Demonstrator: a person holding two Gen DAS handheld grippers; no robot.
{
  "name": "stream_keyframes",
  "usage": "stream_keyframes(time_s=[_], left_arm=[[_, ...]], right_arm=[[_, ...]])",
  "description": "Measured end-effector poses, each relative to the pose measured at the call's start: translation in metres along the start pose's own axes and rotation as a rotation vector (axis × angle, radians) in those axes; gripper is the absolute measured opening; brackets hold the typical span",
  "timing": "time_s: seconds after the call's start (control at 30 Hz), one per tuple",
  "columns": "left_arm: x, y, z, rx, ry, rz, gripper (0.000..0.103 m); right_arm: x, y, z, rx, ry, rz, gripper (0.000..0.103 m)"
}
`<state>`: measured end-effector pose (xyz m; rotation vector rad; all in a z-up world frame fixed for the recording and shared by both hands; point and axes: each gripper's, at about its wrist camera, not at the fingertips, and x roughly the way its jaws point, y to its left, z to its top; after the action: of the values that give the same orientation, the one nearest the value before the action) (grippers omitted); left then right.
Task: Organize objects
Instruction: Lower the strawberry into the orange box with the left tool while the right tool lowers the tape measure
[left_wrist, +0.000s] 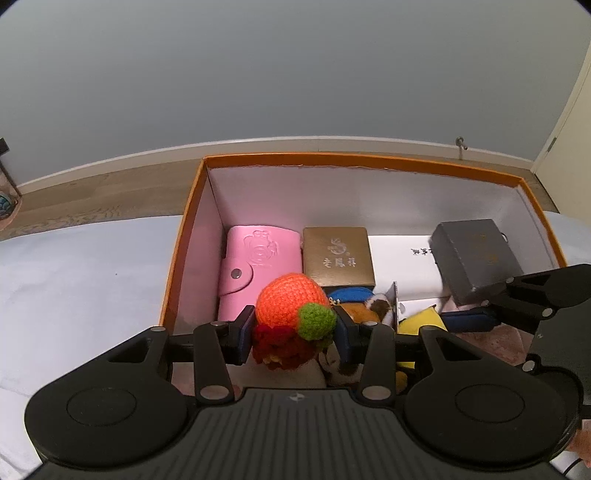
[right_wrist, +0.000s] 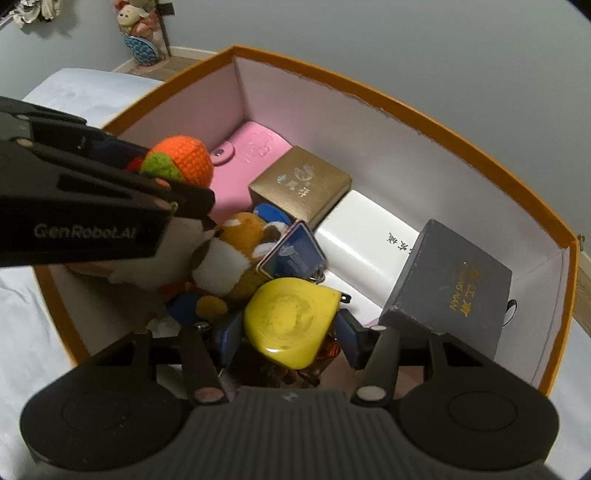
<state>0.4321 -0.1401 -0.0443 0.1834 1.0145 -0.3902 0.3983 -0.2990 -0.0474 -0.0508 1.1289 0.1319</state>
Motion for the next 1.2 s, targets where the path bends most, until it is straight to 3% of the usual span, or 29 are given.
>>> stream_keyframes(time_s=[0.37, 0.5, 0.6, 0.83, 1.2], left_arm=[[0.028, -0.001, 0.010, -0.028, 0.062, -0.008, 0.049], [0.031, 0.002, 0.010, -0.042, 0.069, -0.005, 0.062], [0.032, 0.003, 0.010, -0.040, 0.064, -0.005, 0.063], [0.023, 0.000, 0.010, -0.035, 0.042, -0.013, 0.075], [-0.010, 0.003, 0.014, -0.049, -0.009, -0.006, 0.078]], right_arm=[[0.008, -0.007, 0.013, -0.011, 0.026, -0.024, 0.057], [0.009, -0.007, 0.013, -0.022, 0.032, -0.026, 0.057], [0.010, -0.005, 0.012, -0.031, 0.039, -0.034, 0.059], [0.000, -0.007, 0.011, -0.035, 0.021, -0.029, 0.070], [-0.039, -0.009, 0.009, -0.015, -0.037, -0.024, 0.071]])
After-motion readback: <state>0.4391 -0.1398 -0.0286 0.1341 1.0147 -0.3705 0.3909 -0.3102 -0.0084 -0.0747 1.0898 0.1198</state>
